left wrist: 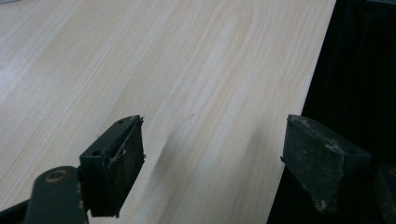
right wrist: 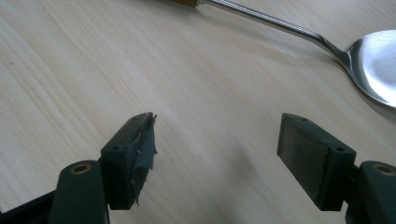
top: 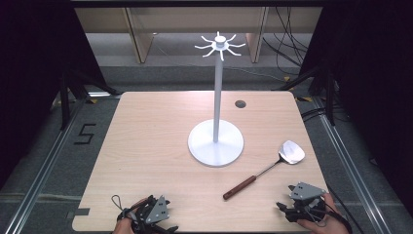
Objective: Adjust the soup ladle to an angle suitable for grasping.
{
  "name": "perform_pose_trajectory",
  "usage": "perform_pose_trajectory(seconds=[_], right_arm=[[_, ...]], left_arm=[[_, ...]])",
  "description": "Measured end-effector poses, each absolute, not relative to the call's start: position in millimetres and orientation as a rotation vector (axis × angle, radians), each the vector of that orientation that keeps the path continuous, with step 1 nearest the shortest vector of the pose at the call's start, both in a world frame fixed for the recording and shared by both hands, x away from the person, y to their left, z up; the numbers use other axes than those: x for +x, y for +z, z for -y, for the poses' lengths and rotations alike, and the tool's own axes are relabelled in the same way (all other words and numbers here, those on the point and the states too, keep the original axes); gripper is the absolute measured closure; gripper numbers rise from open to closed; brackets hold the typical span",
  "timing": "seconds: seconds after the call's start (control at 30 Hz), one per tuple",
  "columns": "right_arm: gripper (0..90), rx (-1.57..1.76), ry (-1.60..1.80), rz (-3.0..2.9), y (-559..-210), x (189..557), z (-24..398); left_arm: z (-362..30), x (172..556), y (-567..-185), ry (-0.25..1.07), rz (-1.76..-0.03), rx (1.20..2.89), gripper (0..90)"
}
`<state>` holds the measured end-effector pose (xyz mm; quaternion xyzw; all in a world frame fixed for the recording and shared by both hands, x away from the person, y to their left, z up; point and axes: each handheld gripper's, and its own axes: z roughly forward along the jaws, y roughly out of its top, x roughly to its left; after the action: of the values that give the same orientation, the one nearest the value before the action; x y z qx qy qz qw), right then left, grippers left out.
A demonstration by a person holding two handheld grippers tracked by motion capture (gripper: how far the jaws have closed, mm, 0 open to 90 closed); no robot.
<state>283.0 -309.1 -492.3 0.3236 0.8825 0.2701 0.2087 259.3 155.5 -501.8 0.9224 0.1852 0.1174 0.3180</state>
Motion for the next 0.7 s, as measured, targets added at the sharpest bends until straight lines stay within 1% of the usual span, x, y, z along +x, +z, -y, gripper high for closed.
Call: perform_pose_trajectory(seconds=[0.7], right_arm=[[27.3,0.874,0.759,-2.465,-488.8,283.0,302.4]], left_arm=[[-155.1,259.6,-502.0,0.310,-0.480,2.435,19.8]])
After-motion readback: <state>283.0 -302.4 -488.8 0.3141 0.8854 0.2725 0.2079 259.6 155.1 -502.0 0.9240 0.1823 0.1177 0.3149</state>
